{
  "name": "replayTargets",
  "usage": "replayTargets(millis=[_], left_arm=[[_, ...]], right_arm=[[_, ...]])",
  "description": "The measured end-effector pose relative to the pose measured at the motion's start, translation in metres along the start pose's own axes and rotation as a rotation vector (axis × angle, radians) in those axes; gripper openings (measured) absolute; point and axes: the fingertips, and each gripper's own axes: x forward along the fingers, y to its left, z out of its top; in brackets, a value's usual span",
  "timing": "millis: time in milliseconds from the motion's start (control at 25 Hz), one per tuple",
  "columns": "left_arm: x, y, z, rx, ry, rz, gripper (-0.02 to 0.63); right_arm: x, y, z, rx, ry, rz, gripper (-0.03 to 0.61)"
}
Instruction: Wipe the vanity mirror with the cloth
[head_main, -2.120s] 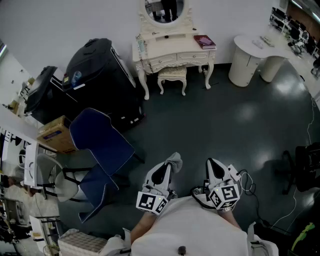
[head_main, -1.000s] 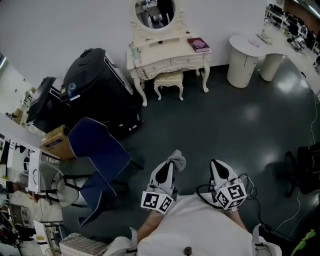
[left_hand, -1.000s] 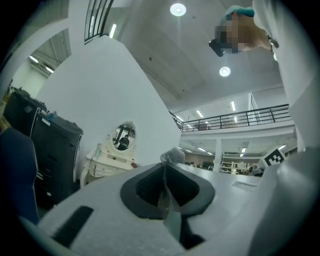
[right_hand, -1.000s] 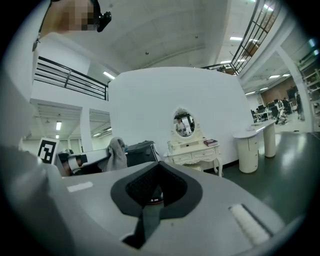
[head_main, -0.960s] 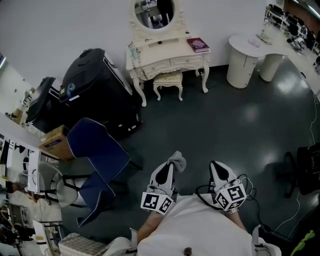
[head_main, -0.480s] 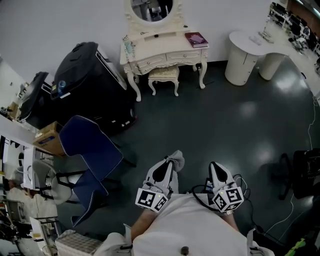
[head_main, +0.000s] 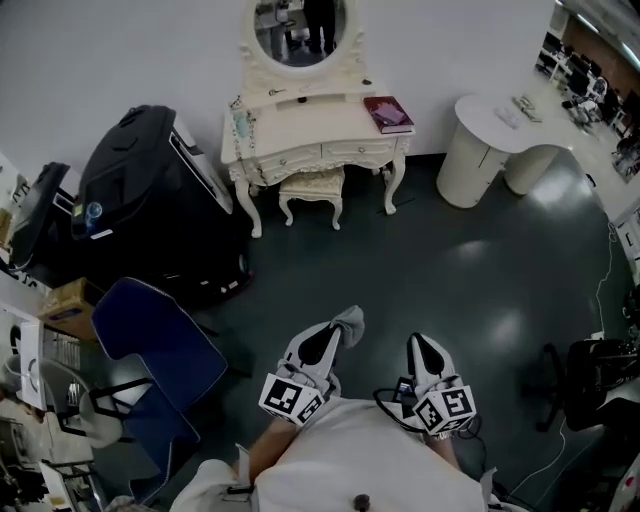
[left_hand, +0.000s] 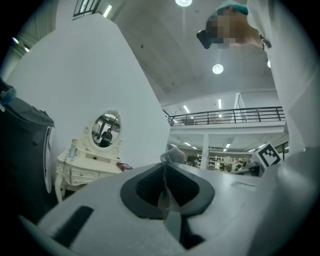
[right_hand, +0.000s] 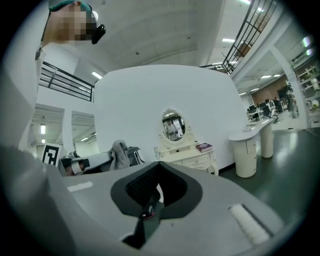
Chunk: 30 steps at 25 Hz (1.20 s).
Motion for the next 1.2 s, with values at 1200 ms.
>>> replayTargets(millis=[1200], left_arm=[[0.236, 0.285, 0.06, 0.001, -0.026, 0.257, 0.02]], right_arm=[[0.376, -0.105, 0.081, 0.079, 0.057, 0.189, 0.008]])
